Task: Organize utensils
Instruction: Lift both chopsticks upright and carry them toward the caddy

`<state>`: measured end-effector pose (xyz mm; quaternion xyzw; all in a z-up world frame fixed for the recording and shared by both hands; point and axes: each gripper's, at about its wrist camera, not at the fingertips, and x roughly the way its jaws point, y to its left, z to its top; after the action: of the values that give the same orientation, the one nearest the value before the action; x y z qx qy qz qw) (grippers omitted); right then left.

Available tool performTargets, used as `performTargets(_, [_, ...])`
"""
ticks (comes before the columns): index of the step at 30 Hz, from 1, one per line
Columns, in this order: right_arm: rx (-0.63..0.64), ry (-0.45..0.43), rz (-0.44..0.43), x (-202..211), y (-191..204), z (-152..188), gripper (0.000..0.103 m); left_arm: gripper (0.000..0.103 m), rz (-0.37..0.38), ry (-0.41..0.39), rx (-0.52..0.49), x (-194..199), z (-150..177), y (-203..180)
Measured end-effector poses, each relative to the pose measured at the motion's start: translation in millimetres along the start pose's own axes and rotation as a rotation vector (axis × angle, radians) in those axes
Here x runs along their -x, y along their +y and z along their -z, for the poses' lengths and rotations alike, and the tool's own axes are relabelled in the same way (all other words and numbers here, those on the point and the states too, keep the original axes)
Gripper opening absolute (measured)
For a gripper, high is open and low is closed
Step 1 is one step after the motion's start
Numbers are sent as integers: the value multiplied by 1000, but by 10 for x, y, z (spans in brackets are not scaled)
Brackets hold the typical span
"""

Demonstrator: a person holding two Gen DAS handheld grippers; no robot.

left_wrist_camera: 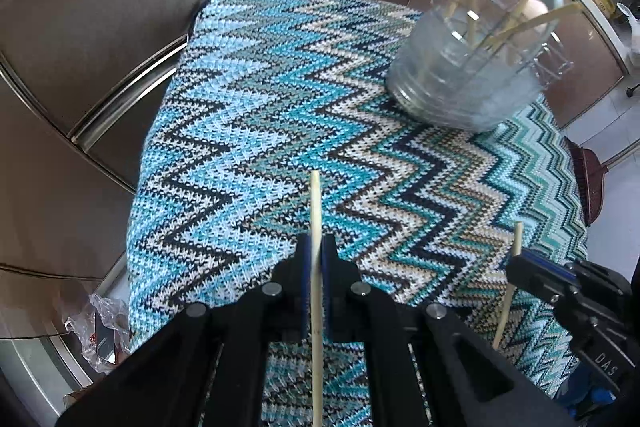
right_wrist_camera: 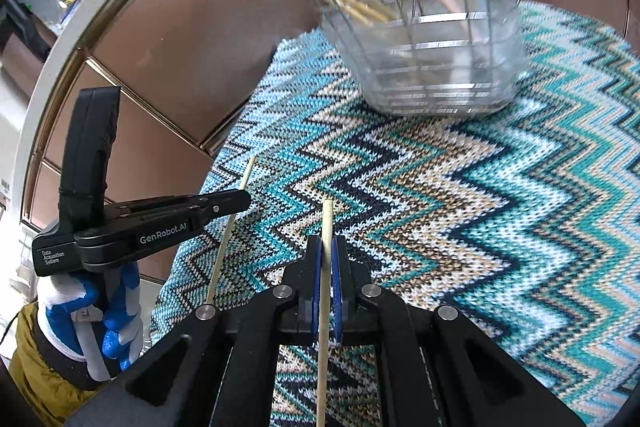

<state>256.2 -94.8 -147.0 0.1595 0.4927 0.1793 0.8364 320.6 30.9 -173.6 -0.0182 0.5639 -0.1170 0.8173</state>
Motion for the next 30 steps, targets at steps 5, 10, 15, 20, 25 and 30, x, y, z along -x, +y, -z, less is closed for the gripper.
performTargets(5, [32, -55, 2, 227, 87, 41, 5, 5, 9, -50, 4, 193, 81, -47])
performTargets(10, [44, -97, -1, 393, 164, 119, 5, 5, 29, -107, 15, 383, 180, -76])
performTargets(15, [59, -138, -11, 574, 253, 227, 5, 5, 48, -155, 18, 581, 304, -110])
performTargets(20, [65, -192, -16, 820, 317, 347, 5, 5, 66, -211, 17, 840, 445, -164])
performTargets(25, [83, -249, -20, 1111, 454, 460, 5, 5, 69, -264, 7, 1120, 549, -248])
performTargets(30, [101, -300, -22, 1341, 578, 565, 5, 5, 70, -313, 0, 1371, 653, -320])
